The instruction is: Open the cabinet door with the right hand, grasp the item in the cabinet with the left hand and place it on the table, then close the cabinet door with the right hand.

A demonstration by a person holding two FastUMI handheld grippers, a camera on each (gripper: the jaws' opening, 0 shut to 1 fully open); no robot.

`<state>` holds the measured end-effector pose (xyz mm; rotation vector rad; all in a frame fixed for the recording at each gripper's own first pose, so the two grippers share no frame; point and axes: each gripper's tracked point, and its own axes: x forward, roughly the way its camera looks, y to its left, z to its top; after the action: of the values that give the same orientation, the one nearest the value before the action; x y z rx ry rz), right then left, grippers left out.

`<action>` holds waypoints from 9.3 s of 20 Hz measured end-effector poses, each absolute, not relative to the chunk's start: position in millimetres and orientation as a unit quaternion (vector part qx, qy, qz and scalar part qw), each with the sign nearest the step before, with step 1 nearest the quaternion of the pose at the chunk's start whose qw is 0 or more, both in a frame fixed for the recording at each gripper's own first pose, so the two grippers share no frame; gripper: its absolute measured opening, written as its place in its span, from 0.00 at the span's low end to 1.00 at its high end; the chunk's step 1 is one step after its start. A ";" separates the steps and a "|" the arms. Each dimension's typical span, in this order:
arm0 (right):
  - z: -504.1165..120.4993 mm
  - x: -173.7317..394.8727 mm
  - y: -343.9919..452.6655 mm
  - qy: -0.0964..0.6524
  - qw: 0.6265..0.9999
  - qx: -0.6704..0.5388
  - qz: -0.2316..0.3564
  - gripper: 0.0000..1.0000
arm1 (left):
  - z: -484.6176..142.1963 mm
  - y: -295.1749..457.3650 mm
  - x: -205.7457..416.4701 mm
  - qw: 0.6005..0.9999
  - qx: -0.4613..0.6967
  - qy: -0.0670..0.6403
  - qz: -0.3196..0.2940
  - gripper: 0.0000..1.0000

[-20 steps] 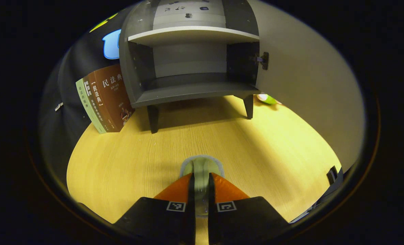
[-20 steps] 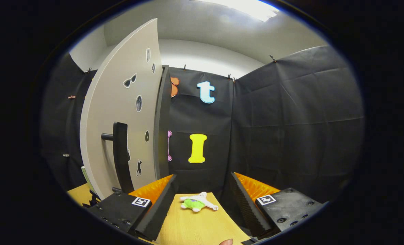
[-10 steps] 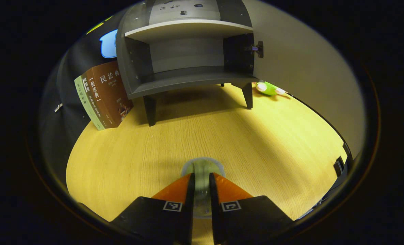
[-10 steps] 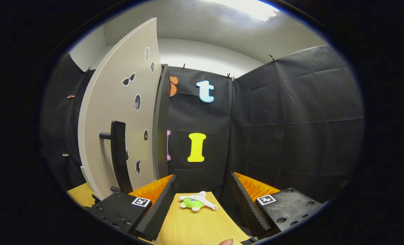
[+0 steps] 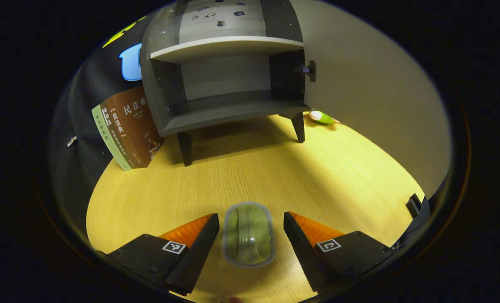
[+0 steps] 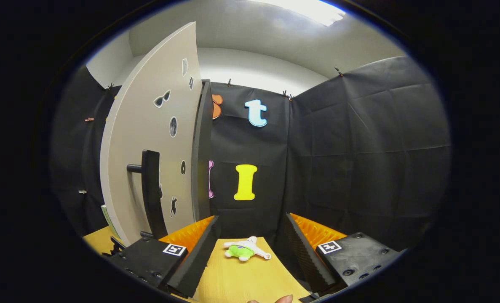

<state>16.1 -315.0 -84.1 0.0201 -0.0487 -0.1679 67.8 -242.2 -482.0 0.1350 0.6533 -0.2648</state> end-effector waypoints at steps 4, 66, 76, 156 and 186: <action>-81.6 14.6 -318.8 -0.025 0.995 0.018 -0.091 0.97 | -421.5 -234.5 65.3 0.949 0.078 0.276 -0.131 0.97; -65.8 45.6 -52.2 -0.003 0.998 0.042 0.051 0.95 | -95.1 -14.0 -10.8 0.996 0.005 0.062 -0.062 0.99; -65.5 100.6 42.8 -0.007 0.993 0.027 0.116 0.96 | -96.4 7.8 -4.4 0.997 0.008 0.060 -0.046 0.97; -91.2 26.4 -111.4 0.011 0.999 0.004 0.034 0.97 | -66.2 -134.6 29.8 1.000 0.021 0.014 -0.007 0.96; -95.7 29.6 -119.3 0.008 0.999 -0.002 0.037 0.97 | -62.9 -145.3 33.8 1.000 0.026 0.012 -0.007 0.96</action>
<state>29.6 -119.3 -95.7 -0.0043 0.0169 0.0741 33.8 -145.3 -62.9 0.0512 0.0244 -0.0148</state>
